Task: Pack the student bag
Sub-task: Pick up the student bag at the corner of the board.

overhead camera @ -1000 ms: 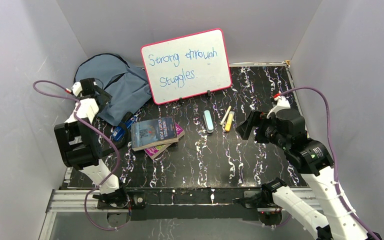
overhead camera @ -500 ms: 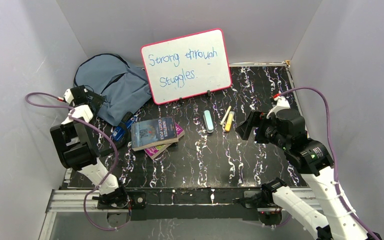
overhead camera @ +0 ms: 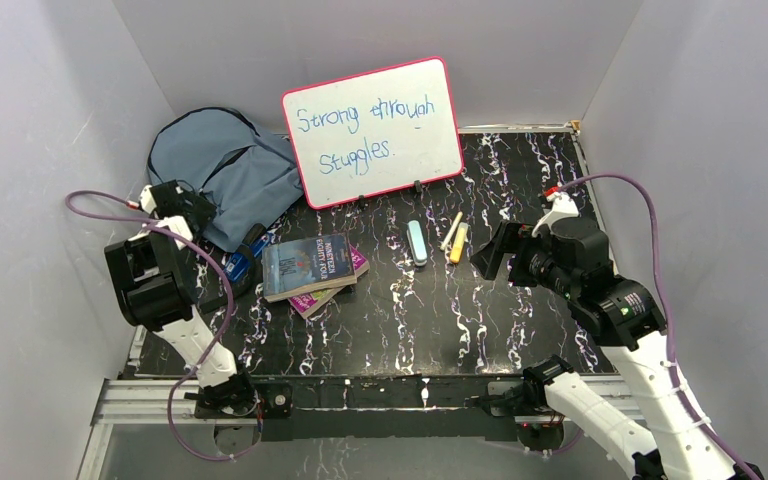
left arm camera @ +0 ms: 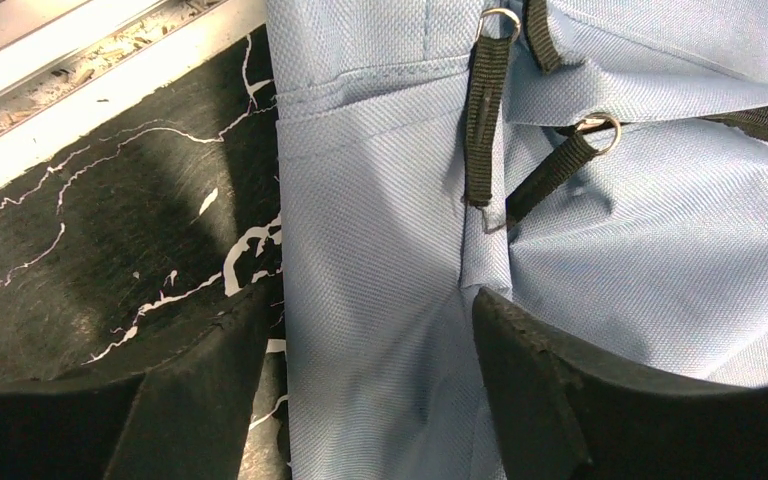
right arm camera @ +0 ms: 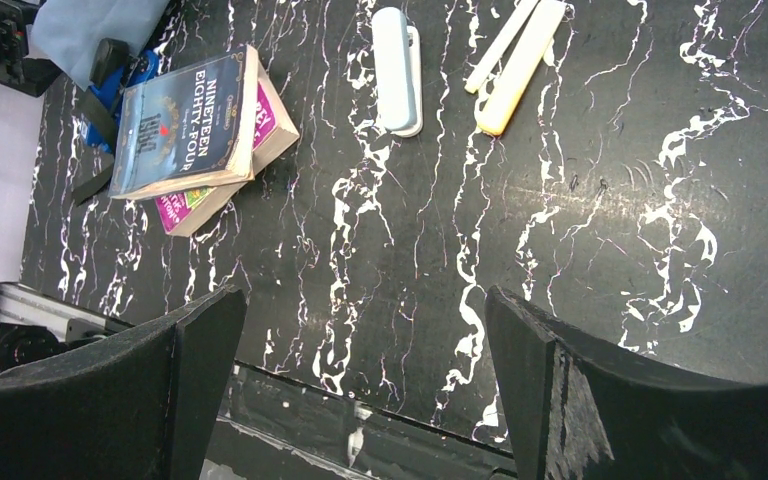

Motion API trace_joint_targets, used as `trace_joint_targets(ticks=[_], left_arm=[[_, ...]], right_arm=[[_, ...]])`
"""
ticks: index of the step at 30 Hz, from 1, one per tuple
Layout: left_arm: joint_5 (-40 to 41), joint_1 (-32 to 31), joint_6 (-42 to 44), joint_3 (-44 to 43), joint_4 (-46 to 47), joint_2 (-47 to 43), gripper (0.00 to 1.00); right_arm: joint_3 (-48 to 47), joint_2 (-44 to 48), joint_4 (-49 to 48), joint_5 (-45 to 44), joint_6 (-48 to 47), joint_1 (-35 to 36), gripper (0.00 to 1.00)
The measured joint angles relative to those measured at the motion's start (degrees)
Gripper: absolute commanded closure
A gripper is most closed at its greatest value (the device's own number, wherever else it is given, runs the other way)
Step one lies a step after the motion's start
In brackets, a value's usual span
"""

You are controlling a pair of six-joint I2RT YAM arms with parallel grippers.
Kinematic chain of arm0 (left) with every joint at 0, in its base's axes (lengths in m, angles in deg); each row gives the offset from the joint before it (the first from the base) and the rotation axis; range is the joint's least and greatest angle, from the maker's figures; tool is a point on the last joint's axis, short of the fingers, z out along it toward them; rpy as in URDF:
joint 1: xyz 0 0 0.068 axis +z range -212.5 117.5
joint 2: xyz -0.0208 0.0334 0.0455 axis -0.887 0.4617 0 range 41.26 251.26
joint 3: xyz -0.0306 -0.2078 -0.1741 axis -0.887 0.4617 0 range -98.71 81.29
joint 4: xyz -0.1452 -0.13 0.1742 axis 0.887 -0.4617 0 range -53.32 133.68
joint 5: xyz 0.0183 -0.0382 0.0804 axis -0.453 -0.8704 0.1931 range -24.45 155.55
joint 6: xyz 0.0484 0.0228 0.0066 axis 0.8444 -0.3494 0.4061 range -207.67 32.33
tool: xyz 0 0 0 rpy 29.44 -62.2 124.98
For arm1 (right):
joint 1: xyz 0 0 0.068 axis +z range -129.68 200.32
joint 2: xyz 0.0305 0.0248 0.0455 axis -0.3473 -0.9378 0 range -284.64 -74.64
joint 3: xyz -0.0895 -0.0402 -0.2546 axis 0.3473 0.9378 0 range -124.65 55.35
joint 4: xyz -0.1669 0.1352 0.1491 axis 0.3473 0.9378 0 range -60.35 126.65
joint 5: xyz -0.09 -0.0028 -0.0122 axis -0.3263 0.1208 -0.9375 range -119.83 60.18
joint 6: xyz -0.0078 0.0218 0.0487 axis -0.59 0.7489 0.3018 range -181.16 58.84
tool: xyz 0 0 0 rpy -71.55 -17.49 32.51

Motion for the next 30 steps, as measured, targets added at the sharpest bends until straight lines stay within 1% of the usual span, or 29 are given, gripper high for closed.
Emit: trace_joint_targets(ticks=[2,4,5,7,8,11,13,16,19,26,30], left_arm=[[-0.24,0.00,0.15,0.81,1.18,0.00,0.38],[-0.35,0.00,0.57,1.75,2.54,0.00,0.47],[-0.46,0.02,0.74,2.19,3.10,0.00,0.53],[-0.92,0.04,1.14,2.64,3.85,0.00,0.73],[-1.22,0.09,1.49,2.71,4.09,0.00,0.82],[-2.82,0.22,2.64,2.67,4.85,-0.02,0.97],[-4.48,0.24,3.85,2.54,4.92,-0.26,1.00],[-6.32,0.37,5.35,2.54,4.52,-1.60,1.00],[-7.08,0.37,6.62,2.54,3.39,-5.42,1.00],[-9.07,0.13,11.04,1.70,-0.48,-21.57,1.00],[-10.54,0.11,14.95,-1.46,-3.69,-27.36,1.00]], right_arm=[[0.00,-0.09,0.00,0.09,0.00,0.00,0.01],[0.00,-0.15,0.00,0.22,0.00,0.00,0.01],[0.00,-0.17,0.00,0.24,0.00,0.00,0.01],[0.00,-0.26,-0.02,0.31,0.00,0.00,0.01],[0.00,-0.28,-0.02,0.44,0.00,0.00,0.01],[0.00,-0.31,-0.04,0.61,0.00,0.00,0.01],[0.02,-0.26,-0.04,0.61,0.00,0.02,0.01],[0.37,0.24,-0.24,0.59,0.00,0.00,0.01],[1.14,0.74,-0.26,0.59,0.00,0.00,0.01],[1.95,2.34,-0.44,0.61,0.17,0.00,0.01],[2.25,4.04,-0.42,0.63,0.26,0.02,0.01]])
